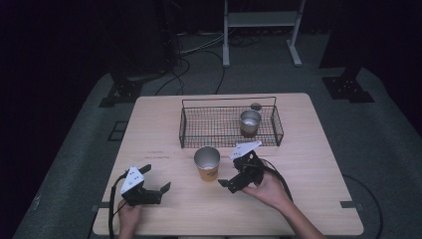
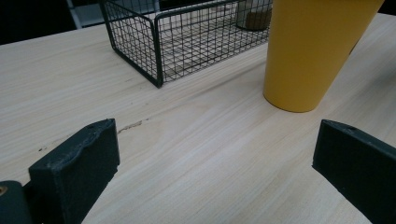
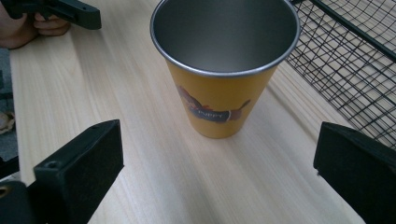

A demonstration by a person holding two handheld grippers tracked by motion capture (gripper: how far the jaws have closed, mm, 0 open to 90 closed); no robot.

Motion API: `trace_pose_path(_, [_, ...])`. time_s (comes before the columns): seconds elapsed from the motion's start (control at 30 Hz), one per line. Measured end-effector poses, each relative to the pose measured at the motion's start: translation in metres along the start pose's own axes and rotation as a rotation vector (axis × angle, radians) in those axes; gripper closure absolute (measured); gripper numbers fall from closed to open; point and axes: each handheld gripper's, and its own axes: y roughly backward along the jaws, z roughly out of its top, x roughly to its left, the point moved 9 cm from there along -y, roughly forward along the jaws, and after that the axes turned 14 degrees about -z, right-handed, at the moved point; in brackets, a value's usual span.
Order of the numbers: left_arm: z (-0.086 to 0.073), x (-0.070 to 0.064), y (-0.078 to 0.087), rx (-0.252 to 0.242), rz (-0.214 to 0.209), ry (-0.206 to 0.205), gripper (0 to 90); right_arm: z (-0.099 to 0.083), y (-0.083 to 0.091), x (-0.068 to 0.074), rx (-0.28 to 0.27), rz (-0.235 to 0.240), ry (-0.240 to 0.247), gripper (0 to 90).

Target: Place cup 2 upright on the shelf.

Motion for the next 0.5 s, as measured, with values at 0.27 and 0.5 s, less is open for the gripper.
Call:
trace_pose_path(0.27, [0.0, 0.0, 0.0, -0.003, -0.001, 0.003, 0.0, 0.009, -0.009, 0.003, 0.0, -0.005, 0.009, 0.8])
trace_pose_path(0.5, [0.0, 0.0, 0.0, -0.005, 0.0, 0.003, 0.0, 0.014, -0.016, 0.004, 0.002, -0.012, 0.005, 0.8])
